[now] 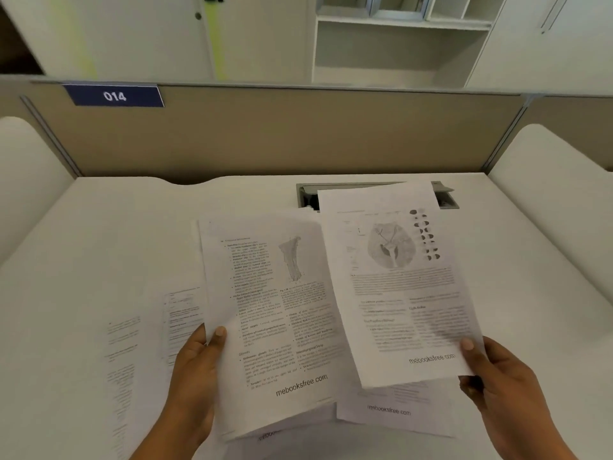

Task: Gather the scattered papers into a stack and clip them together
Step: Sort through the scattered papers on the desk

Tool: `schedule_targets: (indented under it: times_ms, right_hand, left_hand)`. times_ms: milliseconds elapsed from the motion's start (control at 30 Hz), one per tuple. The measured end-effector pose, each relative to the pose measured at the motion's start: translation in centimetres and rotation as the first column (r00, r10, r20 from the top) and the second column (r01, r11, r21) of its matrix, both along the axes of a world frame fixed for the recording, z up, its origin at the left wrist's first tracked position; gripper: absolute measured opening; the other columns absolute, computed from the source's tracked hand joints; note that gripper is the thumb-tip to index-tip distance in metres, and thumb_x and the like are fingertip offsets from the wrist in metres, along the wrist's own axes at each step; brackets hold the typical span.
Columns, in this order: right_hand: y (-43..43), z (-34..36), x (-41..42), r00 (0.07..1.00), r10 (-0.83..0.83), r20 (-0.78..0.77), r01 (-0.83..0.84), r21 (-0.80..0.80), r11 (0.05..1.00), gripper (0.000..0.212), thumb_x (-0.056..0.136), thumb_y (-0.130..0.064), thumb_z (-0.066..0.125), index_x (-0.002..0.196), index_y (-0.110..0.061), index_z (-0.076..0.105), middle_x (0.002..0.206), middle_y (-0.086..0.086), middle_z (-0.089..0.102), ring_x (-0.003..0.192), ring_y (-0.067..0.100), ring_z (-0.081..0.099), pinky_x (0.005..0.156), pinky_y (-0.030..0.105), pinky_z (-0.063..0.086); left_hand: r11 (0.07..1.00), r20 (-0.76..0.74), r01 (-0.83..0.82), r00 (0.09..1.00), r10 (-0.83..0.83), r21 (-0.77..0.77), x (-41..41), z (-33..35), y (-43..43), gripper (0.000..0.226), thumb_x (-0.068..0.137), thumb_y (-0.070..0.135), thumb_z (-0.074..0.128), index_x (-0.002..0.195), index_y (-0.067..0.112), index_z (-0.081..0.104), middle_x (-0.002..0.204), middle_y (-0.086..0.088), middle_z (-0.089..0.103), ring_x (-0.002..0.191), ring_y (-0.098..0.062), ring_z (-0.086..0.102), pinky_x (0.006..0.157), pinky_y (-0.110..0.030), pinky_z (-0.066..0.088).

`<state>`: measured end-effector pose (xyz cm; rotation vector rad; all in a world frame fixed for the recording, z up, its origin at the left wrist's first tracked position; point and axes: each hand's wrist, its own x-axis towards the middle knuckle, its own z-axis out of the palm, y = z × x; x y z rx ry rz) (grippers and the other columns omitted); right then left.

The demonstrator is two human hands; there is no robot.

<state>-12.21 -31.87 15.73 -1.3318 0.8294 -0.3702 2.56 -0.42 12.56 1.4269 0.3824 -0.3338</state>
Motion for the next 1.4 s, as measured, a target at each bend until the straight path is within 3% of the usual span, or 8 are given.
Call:
schedule_targets:
  times_ms: [133, 267, 467, 633, 833, 1000, 1133, 1400]
  right_hand:
    - [2.0, -0.3, 1.2, 0.999, 0.049, 0.006, -0.049, -0.025, 0.999, 0.017, 0.091, -0.015, 0.066, 0.101, -0.001, 0.07, 0.059, 0.01, 0.064, 0.042, 0.012, 0.044, 0.041, 0.018, 0.043]
    - [3.9, -0.5, 2.1, 0.987, 0.161, 0.002, -0.16, -0.065, 0.985, 0.064, 0.048, -0.063, 0.086, 0.086, -0.012, 0.075, 0.057, 0.014, 0.066, 0.044, 0.017, 0.047, 0.043, 0.025, 0.041]
    - [4.6, -0.4, 2.6, 0.979, 0.179, -0.096, -0.189, -0.105, 0.976, 0.01, 0.089, -0.009, 0.068, 0.09, 0.001, 0.067, 0.069, 0.019, 0.075, 0.056, 0.026, 0.064, 0.052, 0.033, 0.052]
    - [4.7, -0.2, 2.4, 0.95, 0.23, -0.214, -0.282, -0.261, 0.923, 0.004, 0.083, -0.014, 0.077, 0.083, -0.014, 0.073, 0.074, 0.0, 0.078, 0.074, 0.022, 0.074, 0.065, 0.03, 0.052]
    - [3.8, 0.2, 3.9, 0.934, 0.25, -0.254, -0.307, -0.216, 0.927, 0.032, 0.088, -0.028, 0.071, 0.117, -0.025, 0.058, 0.113, -0.012, 0.068, 0.097, 0.015, 0.068, 0.078, 0.033, 0.053]
    - [3.5, 1.2, 4.9, 0.895, 0.427, -0.131, -0.422, 0.062, 0.904, 0.024, 0.1, -0.021, 0.053, 0.112, -0.013, 0.072, 0.105, 0.007, 0.079, 0.094, 0.029, 0.076, 0.089, 0.051, 0.057]
    - [3.9, 0.5, 5.2, 0.933, 0.339, -0.12, -0.34, 0.01, 0.94, 0.02, 0.099, -0.018, 0.056, 0.103, -0.007, 0.073, 0.098, 0.016, 0.079, 0.088, 0.036, 0.076, 0.087, 0.056, 0.057]
    - [4.4, 0.3, 5.1, 0.945, 0.306, -0.115, -0.318, -0.101, 0.943, 0.025, 0.094, -0.027, 0.062, 0.09, -0.006, 0.076, 0.087, 0.01, 0.08, 0.078, 0.03, 0.077, 0.079, 0.05, 0.061]
  left_hand:
    - [0.999, 0.0, 0.038, 0.999, -0.038, -0.027, -0.6, 0.5, -1.8, 0.023, 0.104, 0.022, 0.051, 0.115, 0.023, 0.071, 0.107, -0.001, 0.079, 0.101, -0.024, 0.075, 0.091, -0.047, 0.058]
    - [0.996, -0.003, 0.09, 0.996, -0.091, -0.025, -1.3, 1.2, -3.2, 0.021, 0.104, 0.027, 0.05, 0.112, 0.027, 0.069, 0.103, 0.001, 0.08, 0.091, -0.02, 0.077, 0.073, -0.036, 0.06]
    - [0.988, -0.01, 0.15, 0.989, -0.15, -0.027, -2.0, 2.2, -4.7, 0.024, 0.103, 0.032, 0.051, 0.115, 0.026, 0.072, 0.103, -0.002, 0.08, 0.094, -0.025, 0.077, 0.087, -0.049, 0.06]
    - [0.988, -0.021, 0.137, 0.99, -0.139, -0.064, -2.4, 2.7, -5.4, 0.025, 0.104, 0.027, 0.05, 0.116, 0.028, 0.072, 0.106, 0.001, 0.08, 0.099, -0.02, 0.076, 0.095, -0.049, 0.058]
    - [0.988, -0.016, 0.14, 0.99, -0.141, -0.063, -2.6, 2.9, -5.5, 0.024, 0.103, 0.027, 0.051, 0.116, 0.027, 0.072, 0.104, 0.001, 0.08, 0.095, -0.021, 0.077, 0.09, -0.048, 0.06]
    - [0.988, -0.008, 0.143, 0.99, -0.144, -0.058, -2.8, 2.9, -5.8, 0.025, 0.102, 0.033, 0.051, 0.116, 0.03, 0.071, 0.108, 0.004, 0.079, 0.1, -0.018, 0.075, 0.093, -0.045, 0.057]
    - [0.995, -0.043, 0.066, 0.997, -0.07, -0.08, -2.9, 2.8, -6.2, 0.027, 0.102, 0.044, 0.045, 0.116, 0.033, 0.065, 0.118, 0.012, 0.07, 0.107, -0.011, 0.066, 0.098, -0.042, 0.051]
    - [0.985, 0.02, 0.167, 0.986, -0.166, -0.047, -2.6, 2.5, -5.9, 0.016, 0.098, 0.025, 0.059, 0.107, 0.021, 0.072, 0.098, 0.0, 0.081, 0.086, -0.02, 0.079, 0.066, -0.033, 0.063]
